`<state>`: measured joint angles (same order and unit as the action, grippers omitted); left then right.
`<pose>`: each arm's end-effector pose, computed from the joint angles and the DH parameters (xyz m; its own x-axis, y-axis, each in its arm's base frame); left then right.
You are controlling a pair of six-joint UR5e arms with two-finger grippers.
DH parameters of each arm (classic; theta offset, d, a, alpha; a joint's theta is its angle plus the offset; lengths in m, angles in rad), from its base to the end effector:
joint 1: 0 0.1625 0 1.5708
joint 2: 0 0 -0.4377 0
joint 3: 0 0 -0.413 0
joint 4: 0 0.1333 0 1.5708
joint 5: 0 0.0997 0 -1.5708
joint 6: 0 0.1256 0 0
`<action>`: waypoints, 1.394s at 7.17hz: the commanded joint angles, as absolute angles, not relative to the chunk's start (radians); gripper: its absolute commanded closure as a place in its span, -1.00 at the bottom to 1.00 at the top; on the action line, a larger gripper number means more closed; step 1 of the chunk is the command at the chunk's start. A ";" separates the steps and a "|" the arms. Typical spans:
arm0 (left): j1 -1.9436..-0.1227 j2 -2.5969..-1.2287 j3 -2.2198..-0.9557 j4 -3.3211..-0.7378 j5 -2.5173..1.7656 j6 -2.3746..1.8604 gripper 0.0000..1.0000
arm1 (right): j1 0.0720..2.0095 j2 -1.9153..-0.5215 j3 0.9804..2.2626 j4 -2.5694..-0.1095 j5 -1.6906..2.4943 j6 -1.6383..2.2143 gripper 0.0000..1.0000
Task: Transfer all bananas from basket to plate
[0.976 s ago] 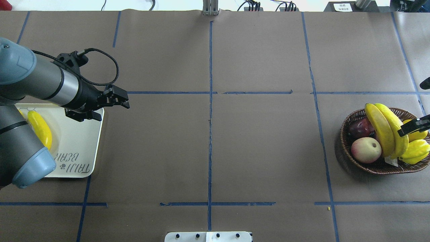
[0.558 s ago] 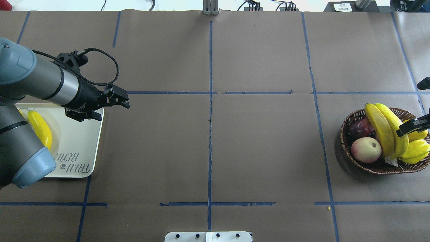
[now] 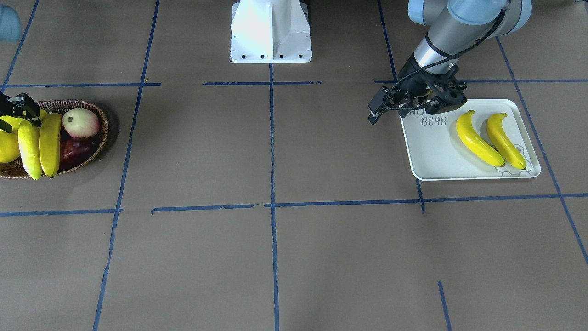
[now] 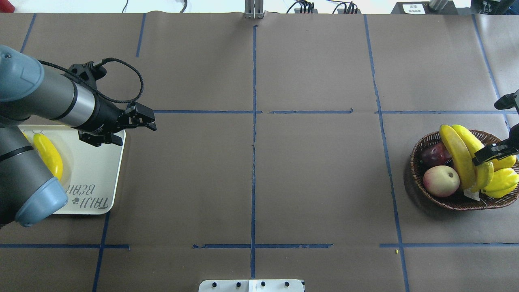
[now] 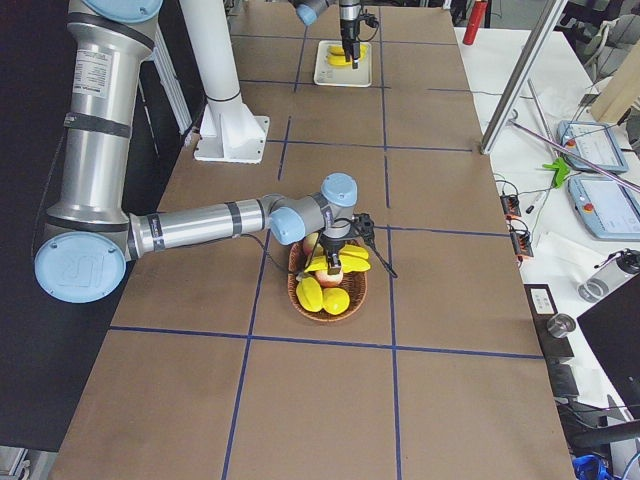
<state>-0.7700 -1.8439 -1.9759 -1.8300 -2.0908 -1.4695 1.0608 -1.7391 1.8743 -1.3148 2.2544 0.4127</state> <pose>0.3717 -0.4592 0.3090 0.4548 -0.3187 -0.8316 0.2720 0.9389 -0.2111 -0.1800 -0.4324 0.5904 0.6931 -0.2156 0.6878 0.1892 0.9752 0.1151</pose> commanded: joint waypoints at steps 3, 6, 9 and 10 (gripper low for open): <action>-0.769 -1.848 -1.977 -1.830 -2.091 -1.470 -0.99 | 1.057 -1.744 1.871 -1.315 2.255 0.411 -0.07; -0.769 -1.850 -1.977 -1.830 -2.091 -1.470 -0.99 | 1.060 -1.753 1.878 -1.315 2.255 0.408 0.87; -0.769 -1.850 -1.977 -1.830 -2.091 -1.470 -0.99 | 1.182 -1.825 1.993 -1.319 2.267 0.399 1.00; -0.769 -1.850 -1.977 -1.830 -2.092 -1.470 -0.99 | 1.225 -1.869 2.070 -1.328 2.264 0.396 1.00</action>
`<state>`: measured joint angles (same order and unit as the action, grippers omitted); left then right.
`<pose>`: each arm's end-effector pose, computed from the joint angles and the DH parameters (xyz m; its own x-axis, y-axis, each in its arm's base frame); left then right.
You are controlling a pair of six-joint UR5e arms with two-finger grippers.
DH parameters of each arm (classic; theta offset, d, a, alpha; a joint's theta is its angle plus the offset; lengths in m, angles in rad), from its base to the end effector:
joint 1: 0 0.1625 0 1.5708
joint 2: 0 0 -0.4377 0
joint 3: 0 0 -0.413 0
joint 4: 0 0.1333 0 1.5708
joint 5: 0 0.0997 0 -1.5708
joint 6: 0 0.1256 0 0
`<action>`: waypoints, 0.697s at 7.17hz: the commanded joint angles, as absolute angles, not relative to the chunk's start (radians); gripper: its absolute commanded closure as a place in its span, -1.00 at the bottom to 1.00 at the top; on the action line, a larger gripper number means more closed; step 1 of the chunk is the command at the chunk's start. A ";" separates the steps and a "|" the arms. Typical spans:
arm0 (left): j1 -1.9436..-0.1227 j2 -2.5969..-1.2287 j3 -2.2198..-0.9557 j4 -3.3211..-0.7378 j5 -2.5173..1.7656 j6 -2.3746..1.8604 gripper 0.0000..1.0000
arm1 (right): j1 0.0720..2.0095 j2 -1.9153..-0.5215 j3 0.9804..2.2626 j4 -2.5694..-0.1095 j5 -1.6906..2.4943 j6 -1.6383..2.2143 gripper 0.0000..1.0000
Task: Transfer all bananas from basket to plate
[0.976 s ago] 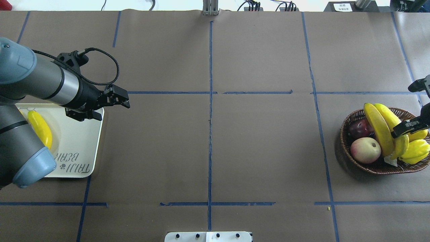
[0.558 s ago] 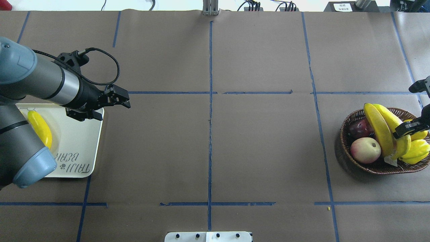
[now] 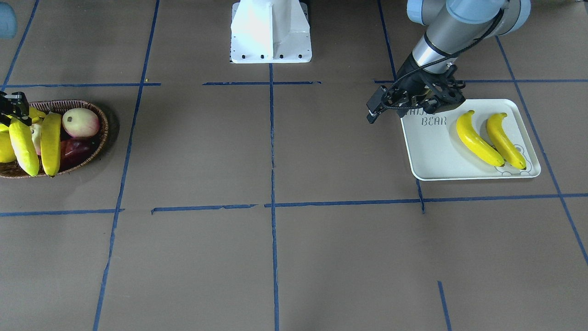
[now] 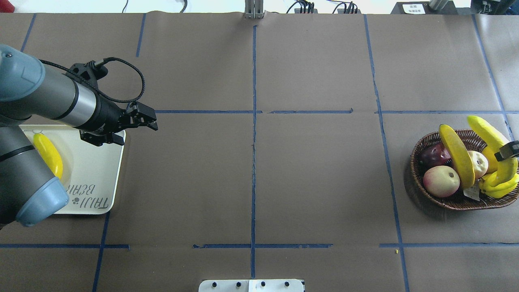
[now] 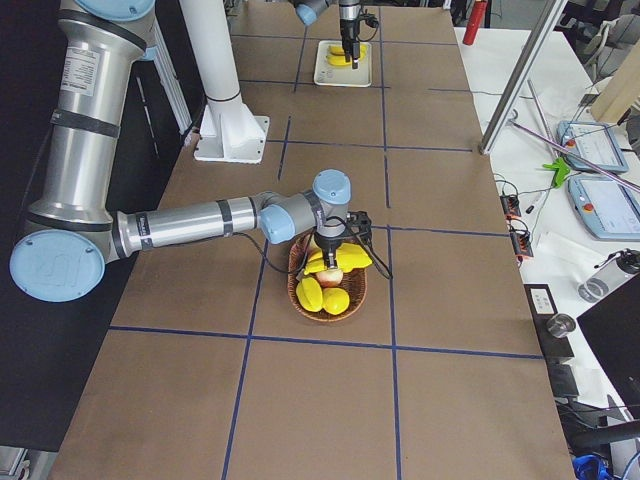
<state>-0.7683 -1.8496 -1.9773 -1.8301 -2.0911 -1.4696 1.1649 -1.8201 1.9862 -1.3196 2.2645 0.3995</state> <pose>0.3728 -0.4588 0.3050 0.4509 -0.3139 -0.8356 0.2691 0.9404 -0.2080 -0.1209 -0.4156 0.5663 0.6969 -0.1723 0.6961 0.0976 0.9845 0.1460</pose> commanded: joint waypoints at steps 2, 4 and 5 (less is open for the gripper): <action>-0.767 -1.852 -1.979 -1.830 -2.091 -1.470 -0.99 | 1.334 -1.861 2.131 -1.335 2.319 0.373 1.00; -0.767 -1.864 -1.979 -1.832 -2.091 -1.483 -0.99 | 1.280 -1.691 2.117 -1.367 2.396 0.501 1.00; -0.764 -1.867 -1.979 -1.836 -2.091 -1.503 -0.99 | 1.187 -1.584 2.108 -1.364 2.385 0.675 1.00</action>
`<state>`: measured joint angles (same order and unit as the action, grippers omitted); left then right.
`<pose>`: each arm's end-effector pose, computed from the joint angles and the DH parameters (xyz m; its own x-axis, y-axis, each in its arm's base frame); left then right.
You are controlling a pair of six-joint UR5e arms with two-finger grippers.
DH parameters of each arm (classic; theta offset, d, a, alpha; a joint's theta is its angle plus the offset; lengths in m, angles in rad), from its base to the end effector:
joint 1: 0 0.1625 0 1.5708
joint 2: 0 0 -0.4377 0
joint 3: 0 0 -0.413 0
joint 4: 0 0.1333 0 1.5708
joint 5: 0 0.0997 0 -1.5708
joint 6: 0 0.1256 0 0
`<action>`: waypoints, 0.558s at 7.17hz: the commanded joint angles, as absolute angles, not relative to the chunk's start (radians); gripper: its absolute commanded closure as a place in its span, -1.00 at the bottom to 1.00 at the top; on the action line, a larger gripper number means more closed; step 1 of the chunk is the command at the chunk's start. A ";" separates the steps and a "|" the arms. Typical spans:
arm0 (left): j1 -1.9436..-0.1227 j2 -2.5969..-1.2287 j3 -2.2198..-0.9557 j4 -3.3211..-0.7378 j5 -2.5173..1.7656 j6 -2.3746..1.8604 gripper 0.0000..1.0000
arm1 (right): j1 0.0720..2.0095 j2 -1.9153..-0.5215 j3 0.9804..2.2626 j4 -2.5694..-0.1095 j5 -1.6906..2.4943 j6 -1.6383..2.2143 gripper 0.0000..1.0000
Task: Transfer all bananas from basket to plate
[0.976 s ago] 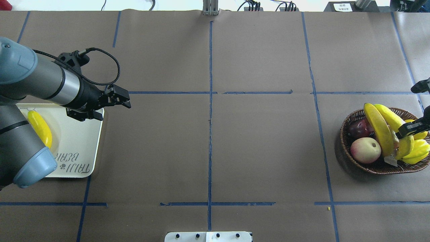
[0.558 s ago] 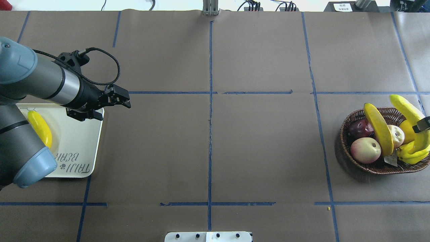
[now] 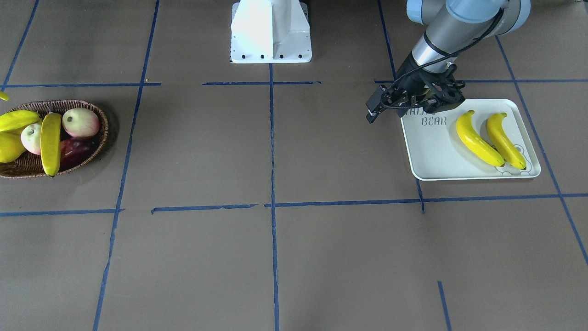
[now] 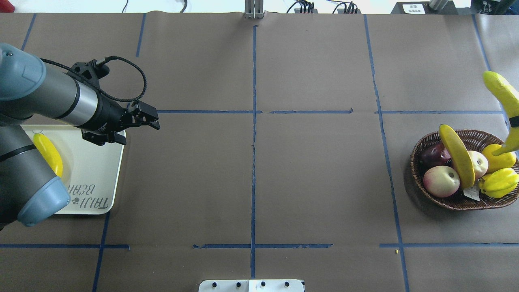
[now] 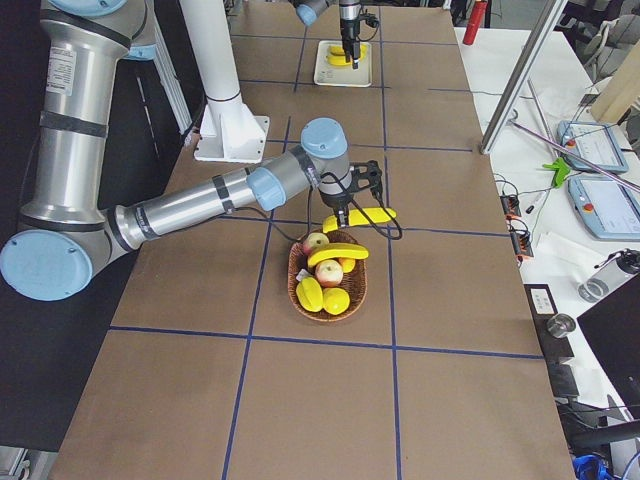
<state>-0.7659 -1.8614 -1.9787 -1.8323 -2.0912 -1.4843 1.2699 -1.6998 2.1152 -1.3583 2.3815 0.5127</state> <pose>0.3748 -0.4588 0.2971 0.4384 -0.3176 -0.8408 0.2710 0.9387 -0.2133 -0.0939 -0.4453 0.4414 0.5811 -0.1532 0.7993 -0.0519 0.9732 0.2242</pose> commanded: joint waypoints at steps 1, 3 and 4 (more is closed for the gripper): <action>-0.762 -1.884 -1.979 -1.842 -2.092 -1.537 -0.99 | 1.066 -1.451 2.105 -1.356 2.338 0.912 0.99; -0.755 -1.925 -1.980 -1.921 -2.092 -1.639 -0.99 | 0.764 -1.262 2.121 -1.351 2.069 1.285 0.98; -0.732 -1.927 -1.961 -2.066 -2.086 -1.722 -0.99 | 0.629 -1.215 2.121 -1.351 1.937 1.340 0.97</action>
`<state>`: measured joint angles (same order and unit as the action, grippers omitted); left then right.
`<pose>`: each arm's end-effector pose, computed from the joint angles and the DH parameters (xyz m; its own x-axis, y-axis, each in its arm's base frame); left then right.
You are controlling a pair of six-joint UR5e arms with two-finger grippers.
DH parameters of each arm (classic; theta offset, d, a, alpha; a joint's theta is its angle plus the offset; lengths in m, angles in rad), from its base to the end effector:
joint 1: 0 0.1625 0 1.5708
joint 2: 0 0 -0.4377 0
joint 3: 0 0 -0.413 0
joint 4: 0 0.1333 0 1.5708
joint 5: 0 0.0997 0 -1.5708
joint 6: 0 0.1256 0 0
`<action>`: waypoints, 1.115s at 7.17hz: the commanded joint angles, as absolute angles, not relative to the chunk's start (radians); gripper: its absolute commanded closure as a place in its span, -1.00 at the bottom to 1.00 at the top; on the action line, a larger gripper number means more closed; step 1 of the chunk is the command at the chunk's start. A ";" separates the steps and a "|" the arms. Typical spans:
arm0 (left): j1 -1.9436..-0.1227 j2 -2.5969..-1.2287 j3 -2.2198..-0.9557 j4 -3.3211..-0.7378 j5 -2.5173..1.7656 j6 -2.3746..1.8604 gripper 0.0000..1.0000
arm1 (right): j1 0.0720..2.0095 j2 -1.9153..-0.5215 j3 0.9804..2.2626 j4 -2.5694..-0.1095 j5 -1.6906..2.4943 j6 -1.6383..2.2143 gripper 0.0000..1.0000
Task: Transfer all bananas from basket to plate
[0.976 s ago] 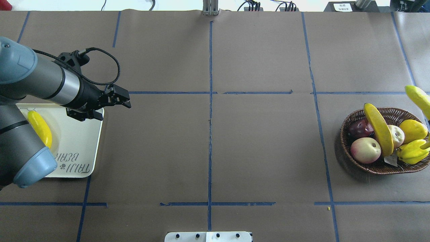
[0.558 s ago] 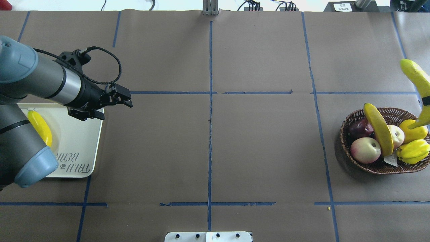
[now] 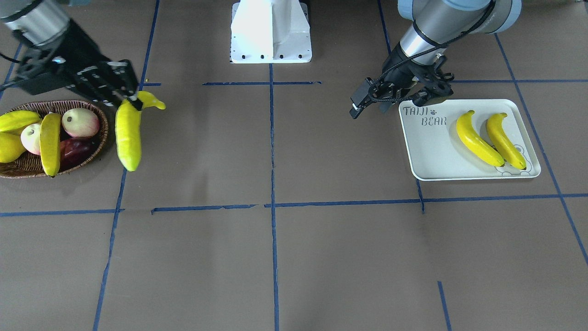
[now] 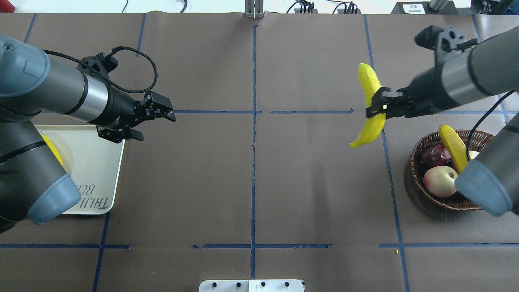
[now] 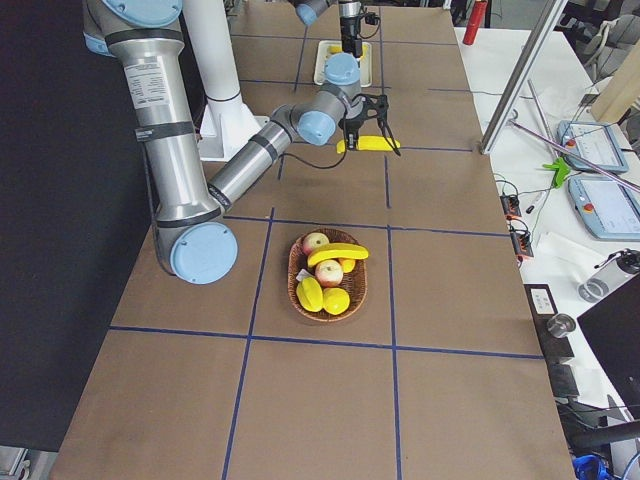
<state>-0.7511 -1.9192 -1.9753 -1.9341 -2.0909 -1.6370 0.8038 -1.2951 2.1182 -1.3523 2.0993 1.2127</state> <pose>0.3847 -0.4562 0.2498 0.3027 -0.3611 -0.8820 0.2865 0.9171 -0.2772 -0.3271 -0.4402 0.2495 0.4402 0.0205 0.8977 -0.1766 0.9822 0.0641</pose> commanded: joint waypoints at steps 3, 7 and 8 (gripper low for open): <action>-0.668 -2.014 -1.807 -2.441 -2.066 -1.923 -0.98 | 0.453 -1.129 2.123 -1.350 1.769 1.385 0.97; -0.603 -2.135 -1.749 -2.444 -1.987 -1.928 -0.98 | 0.350 -1.086 2.126 -1.350 1.683 1.385 0.97; -0.579 -2.150 -1.732 -2.445 -1.973 -1.927 -0.98 | 0.348 -1.080 2.128 -1.351 1.683 1.385 0.97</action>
